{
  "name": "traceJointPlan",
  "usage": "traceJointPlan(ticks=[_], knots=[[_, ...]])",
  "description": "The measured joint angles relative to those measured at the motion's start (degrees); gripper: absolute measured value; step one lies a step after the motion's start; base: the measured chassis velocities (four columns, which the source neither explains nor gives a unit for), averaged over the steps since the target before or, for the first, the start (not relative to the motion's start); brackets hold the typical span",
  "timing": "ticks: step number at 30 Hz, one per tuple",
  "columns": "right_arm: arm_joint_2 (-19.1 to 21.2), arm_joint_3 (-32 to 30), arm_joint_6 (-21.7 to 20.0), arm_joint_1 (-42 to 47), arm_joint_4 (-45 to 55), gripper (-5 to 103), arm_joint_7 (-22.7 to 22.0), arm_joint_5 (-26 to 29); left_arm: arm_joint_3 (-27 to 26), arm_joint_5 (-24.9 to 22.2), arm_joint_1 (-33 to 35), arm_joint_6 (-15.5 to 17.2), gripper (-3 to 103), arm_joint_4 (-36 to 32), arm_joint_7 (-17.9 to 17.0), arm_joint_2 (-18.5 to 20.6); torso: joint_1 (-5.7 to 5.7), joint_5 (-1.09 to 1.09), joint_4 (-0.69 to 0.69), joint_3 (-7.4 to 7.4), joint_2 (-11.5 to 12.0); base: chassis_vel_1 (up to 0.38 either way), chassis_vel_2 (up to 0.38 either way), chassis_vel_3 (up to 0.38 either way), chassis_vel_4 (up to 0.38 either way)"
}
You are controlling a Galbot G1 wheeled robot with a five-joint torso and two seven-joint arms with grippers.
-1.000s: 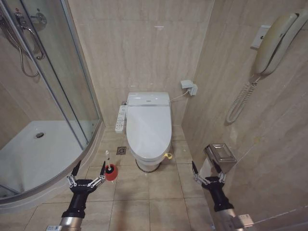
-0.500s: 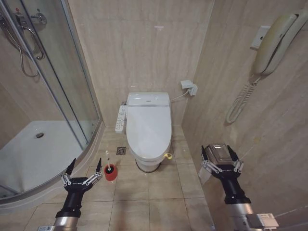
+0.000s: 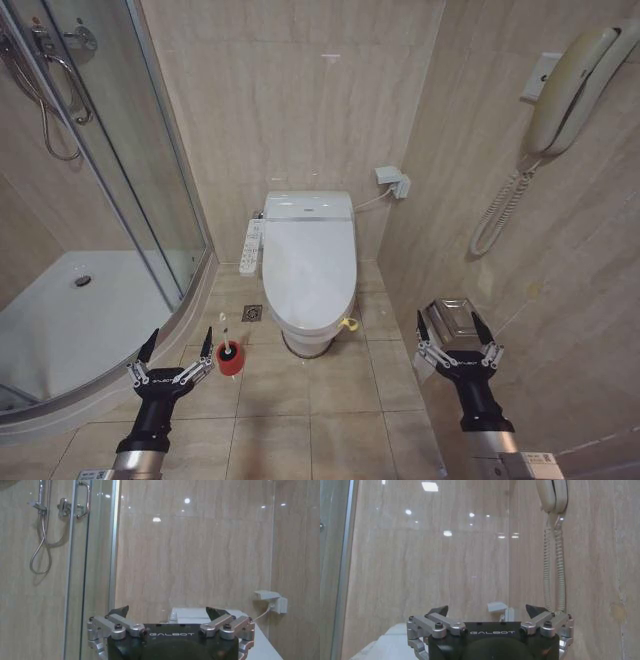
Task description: Open the toilet lid, clean the toilet bowl with a toilet brush, close the toilet lid, and flush.
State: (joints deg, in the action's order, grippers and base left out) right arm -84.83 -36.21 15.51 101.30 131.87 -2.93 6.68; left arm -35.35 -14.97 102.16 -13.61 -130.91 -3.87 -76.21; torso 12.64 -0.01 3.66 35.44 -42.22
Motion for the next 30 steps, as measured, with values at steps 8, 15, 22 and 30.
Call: traceJointPlan(ticks=[8,15,22,30], knots=[[-0.1,0.2,0.1,-0.2,-0.7,100,0.0,0.1,0.1,0.1,0.1,0.0,100,-0.3,0.0,-0.1,0.00,0.01,0.00,0.00,0.0,0.000,0.000,0.000,0.000],[0.1,0.3,0.5,-0.3,-0.6,100,0.7,0.7,0.1,0.4,0.3,-0.3,100,-0.8,0.4,-0.2,0.00,0.00,0.00,0.00,0.0,0.000,0.000,0.000,0.000],[0.2,0.3,0.2,0.0,-0.2,100,0.8,0.5,0.2,1.2,0.5,-0.5,100,-1.1,0.8,-0.3,0.00,0.01,0.00,0.00,0.0,0.000,0.000,0.000,0.000],[0.2,0.2,0.1,0.0,-0.1,100,0.7,0.4,0.2,1.3,0.5,-0.4,100,-1.1,0.8,-0.4,0.00,0.01,0.00,0.00,0.0,0.000,0.000,0.000,0.000]])
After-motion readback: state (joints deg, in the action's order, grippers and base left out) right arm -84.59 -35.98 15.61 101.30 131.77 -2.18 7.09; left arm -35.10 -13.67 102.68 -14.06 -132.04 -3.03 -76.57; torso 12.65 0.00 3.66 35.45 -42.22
